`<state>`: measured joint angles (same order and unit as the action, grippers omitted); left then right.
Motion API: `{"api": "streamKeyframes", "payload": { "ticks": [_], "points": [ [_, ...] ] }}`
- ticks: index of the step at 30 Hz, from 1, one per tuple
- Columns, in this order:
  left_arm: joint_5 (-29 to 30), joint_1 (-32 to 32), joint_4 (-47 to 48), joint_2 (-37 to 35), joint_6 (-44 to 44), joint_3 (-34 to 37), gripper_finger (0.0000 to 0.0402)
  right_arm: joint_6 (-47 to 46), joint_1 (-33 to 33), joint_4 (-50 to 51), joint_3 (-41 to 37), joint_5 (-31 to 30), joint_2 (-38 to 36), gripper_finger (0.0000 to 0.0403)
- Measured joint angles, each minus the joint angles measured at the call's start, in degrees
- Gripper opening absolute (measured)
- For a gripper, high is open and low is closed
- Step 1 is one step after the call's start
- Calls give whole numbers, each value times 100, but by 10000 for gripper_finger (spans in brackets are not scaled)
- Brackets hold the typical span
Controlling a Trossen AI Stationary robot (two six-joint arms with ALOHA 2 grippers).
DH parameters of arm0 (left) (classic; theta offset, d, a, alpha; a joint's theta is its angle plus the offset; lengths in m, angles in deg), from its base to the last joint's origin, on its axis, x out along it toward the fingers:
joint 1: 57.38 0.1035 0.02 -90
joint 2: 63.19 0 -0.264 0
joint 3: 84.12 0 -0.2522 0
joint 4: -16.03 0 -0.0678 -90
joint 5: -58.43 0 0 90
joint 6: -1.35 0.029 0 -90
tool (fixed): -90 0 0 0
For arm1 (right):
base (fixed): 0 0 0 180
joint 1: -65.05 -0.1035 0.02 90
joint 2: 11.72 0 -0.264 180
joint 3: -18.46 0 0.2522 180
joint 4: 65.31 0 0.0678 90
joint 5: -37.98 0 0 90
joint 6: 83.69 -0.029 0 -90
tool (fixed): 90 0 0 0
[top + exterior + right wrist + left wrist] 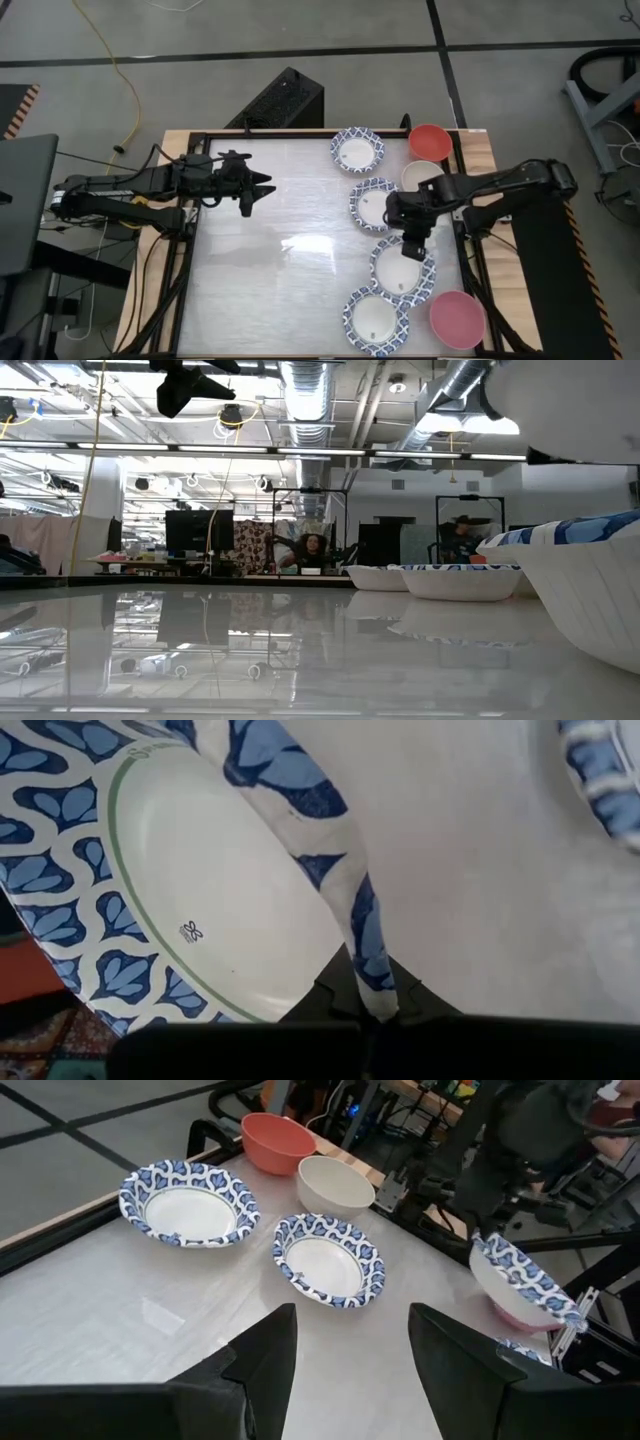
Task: Nest bowls inside each other
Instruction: Stack the middle right white blue patterned bowl on top of the bottom left white blue patterned bowls
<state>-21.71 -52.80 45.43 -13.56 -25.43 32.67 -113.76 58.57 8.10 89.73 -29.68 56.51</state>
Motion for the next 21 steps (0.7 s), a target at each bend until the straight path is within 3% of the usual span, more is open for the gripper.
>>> {"api": "streamKeyframes", "payload": {
  "ticks": [21],
  "points": [
    [-44,2,221,8,-423,2,183,-907,-1391,-894,167,-813,205,11]
  ]
}}
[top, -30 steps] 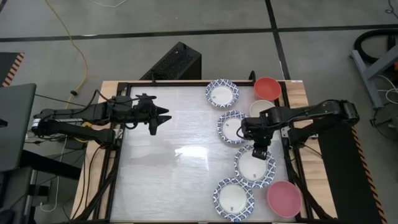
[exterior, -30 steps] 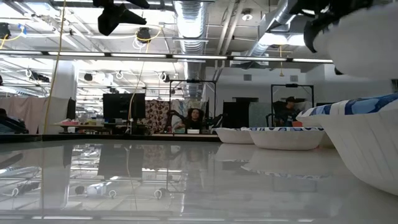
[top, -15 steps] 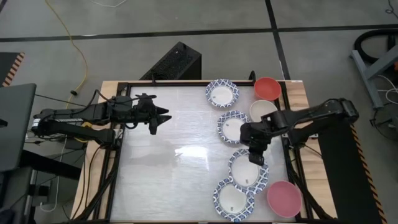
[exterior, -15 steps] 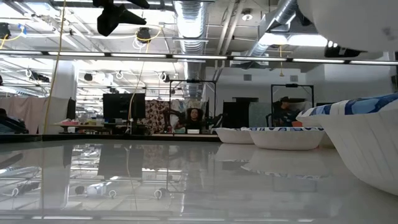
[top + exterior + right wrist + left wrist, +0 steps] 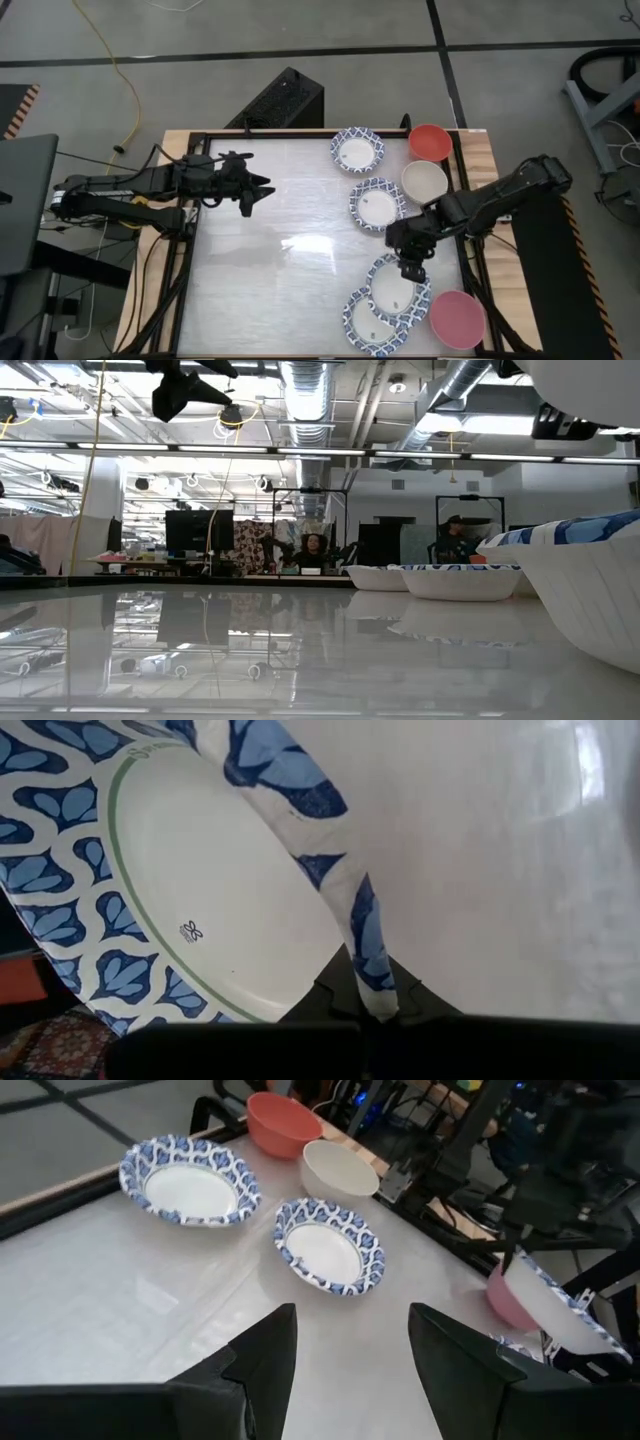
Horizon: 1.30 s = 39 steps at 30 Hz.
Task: Nest bowls inside each other
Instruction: Stack the middle right white blue patterned bowl on top of the bottom left white blue patterned bowls
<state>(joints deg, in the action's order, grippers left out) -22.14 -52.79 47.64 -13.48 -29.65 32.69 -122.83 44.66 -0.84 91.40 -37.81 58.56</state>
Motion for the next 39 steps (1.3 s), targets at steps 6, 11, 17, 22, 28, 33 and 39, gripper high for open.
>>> {"api": "streamKeyframes", "payload": {
  "ticks": [6,11,17,22,28,33,39],
  "points": [
    [0,1,133,16,-241,0,183,59,-75,-560,2,-169,363,11],
    [5,1,131,16,-273,0,183,101,-83,-1090,2,-240,870,11],
    [24,1,131,16,-346,0,183,81,-267,-1404,2,-235,1380,11],
    [30,0,131,16,-431,0,183,-55,-490,-1394,2,-233,1439,11],
    [321,0,131,16,-444,0,183,-330,-692,-1402,2,-444,1467,11],
    [487,1,130,16,-444,0,183,-342,-925,-1368,55,-669,1691,11],
    [491,0,124,18,-444,0,183,-106,-1078,-917,545,-966,1995,11]
  ]
}}
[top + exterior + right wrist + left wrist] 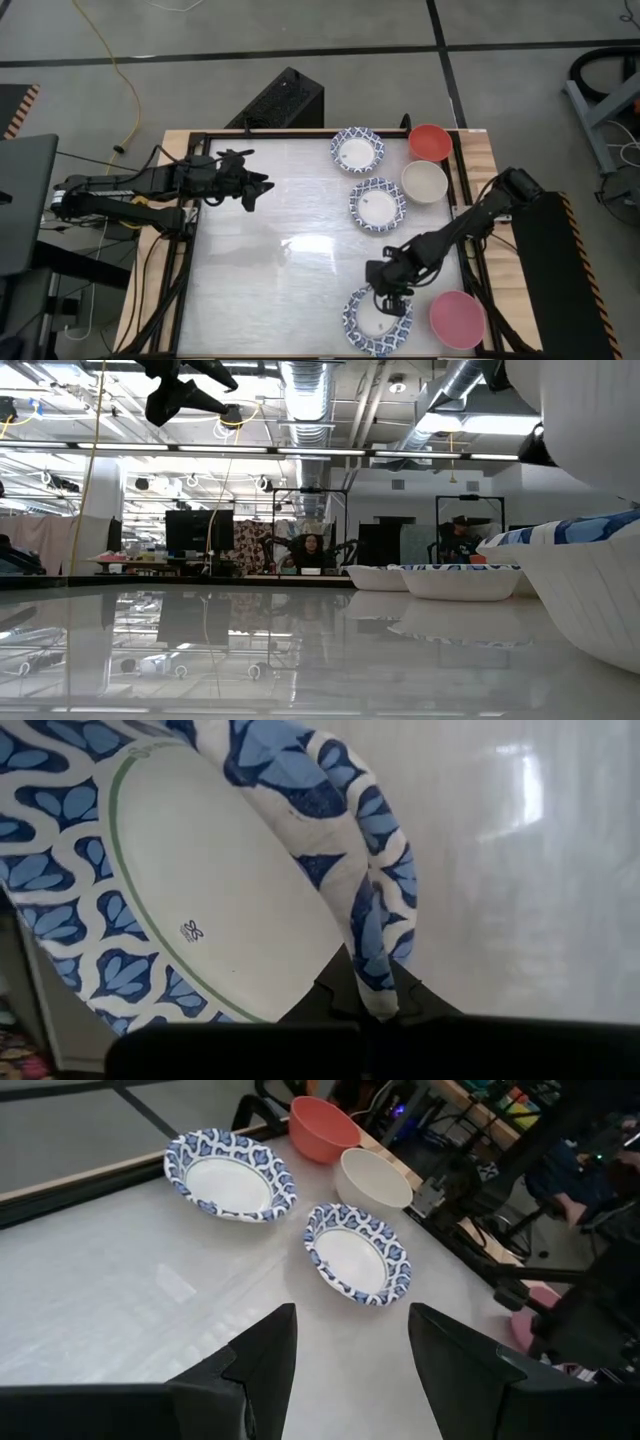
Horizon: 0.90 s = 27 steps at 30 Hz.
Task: Nest bowls inside each other
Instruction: Stack the middle right white blue patterned bowl on top of the bottom left white blue patterned bowls
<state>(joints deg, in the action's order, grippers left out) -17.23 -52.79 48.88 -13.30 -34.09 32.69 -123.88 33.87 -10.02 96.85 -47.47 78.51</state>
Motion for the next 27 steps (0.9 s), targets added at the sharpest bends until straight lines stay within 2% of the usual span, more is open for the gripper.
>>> {"api": "streamKeyframes", "payload": {
  "ticks": [13,27],
  "points": [
    [1,0,-2,0,-81,0,183,471,4,260,495,188,841,11],
    [0,0,4,0,-44,0,183,484,55,489,508,178,840,15]
  ]
}}
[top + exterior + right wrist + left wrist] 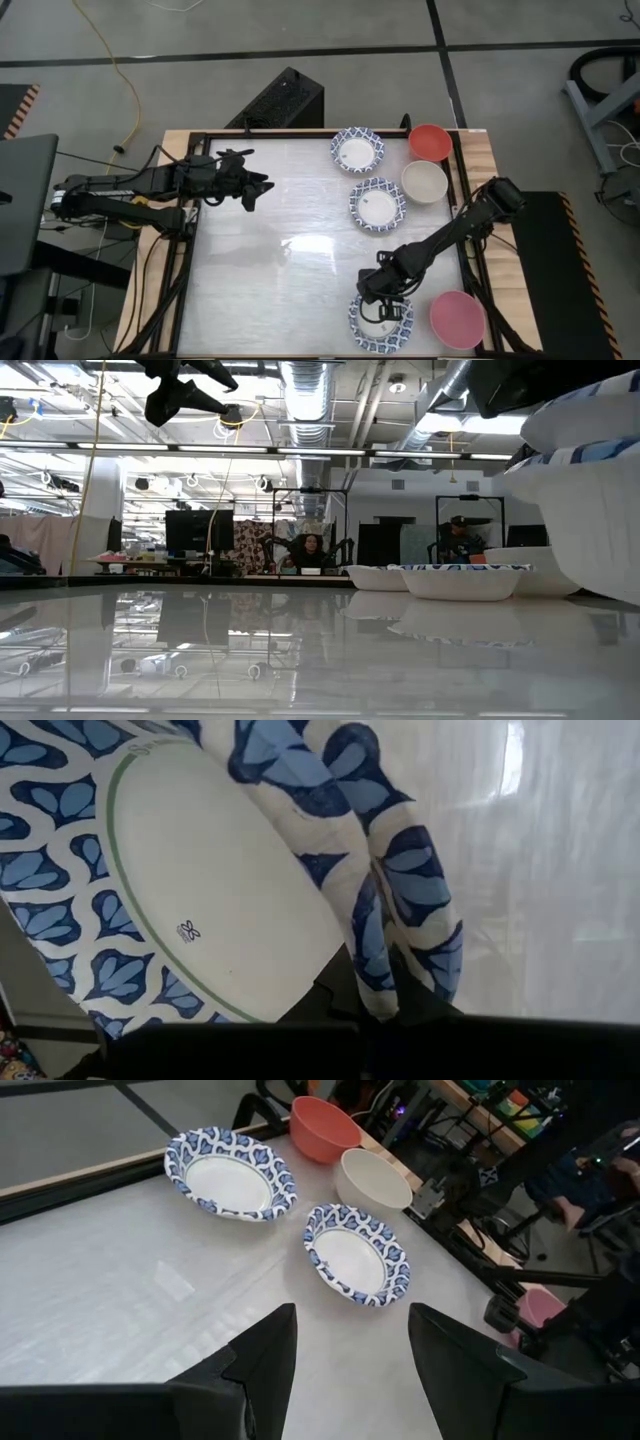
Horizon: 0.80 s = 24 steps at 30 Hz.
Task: Nest bowls inside each other
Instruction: Stack the middle right white blue patterned bowl on top of the bottom left white blue patterned bowls
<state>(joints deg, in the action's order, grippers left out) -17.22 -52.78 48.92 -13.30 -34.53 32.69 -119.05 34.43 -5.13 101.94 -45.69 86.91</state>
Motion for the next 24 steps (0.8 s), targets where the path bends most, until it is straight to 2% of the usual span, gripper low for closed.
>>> {"api": "streamKeyframes", "payload": {
  "ticks": [16,24],
  "points": [
    [-44,0,127,0,70,0,183,-13,152,-14,1,275,0,68],
    [-46,-2,122,0,204,0,183,35,152,-13,2,282,-4,120]
  ]
}}
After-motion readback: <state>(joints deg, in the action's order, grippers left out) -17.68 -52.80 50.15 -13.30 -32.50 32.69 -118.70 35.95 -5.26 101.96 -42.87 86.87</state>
